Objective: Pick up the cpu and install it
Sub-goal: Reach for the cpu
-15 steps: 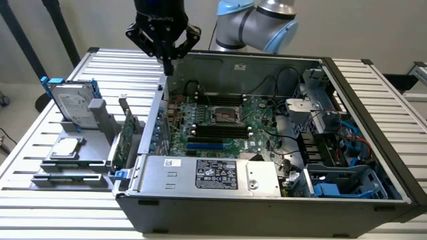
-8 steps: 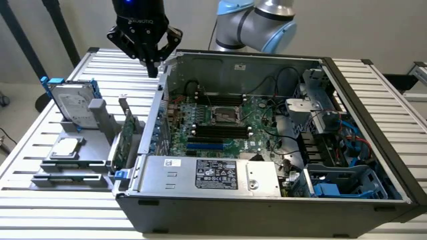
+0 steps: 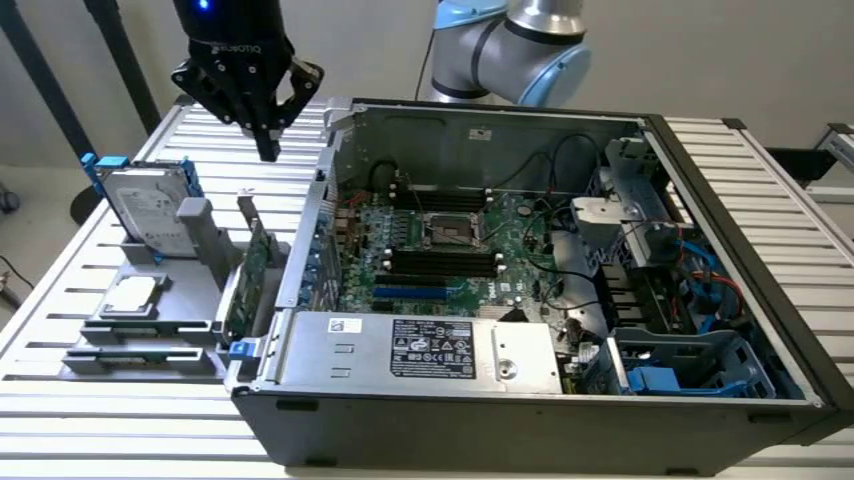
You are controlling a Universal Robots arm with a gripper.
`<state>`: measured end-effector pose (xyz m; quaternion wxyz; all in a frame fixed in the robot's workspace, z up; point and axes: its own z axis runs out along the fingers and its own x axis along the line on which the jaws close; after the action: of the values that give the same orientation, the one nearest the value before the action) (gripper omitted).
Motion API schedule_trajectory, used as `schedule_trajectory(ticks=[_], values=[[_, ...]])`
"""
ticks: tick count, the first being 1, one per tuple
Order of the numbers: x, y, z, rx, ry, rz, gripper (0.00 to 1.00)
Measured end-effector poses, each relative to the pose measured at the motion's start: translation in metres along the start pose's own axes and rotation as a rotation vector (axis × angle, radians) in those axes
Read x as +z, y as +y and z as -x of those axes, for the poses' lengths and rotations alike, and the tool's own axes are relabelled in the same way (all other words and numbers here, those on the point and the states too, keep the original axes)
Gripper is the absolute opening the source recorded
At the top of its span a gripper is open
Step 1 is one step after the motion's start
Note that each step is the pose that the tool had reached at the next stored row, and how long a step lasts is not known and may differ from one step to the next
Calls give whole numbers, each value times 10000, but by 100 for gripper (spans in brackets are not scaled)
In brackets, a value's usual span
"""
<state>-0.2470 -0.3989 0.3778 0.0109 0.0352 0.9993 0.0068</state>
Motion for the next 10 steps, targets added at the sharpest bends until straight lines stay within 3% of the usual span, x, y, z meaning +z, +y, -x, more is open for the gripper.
schedule_trajectory(ticks=[10], values=[[53, -33, -456, -7, -17, -234, 11]])
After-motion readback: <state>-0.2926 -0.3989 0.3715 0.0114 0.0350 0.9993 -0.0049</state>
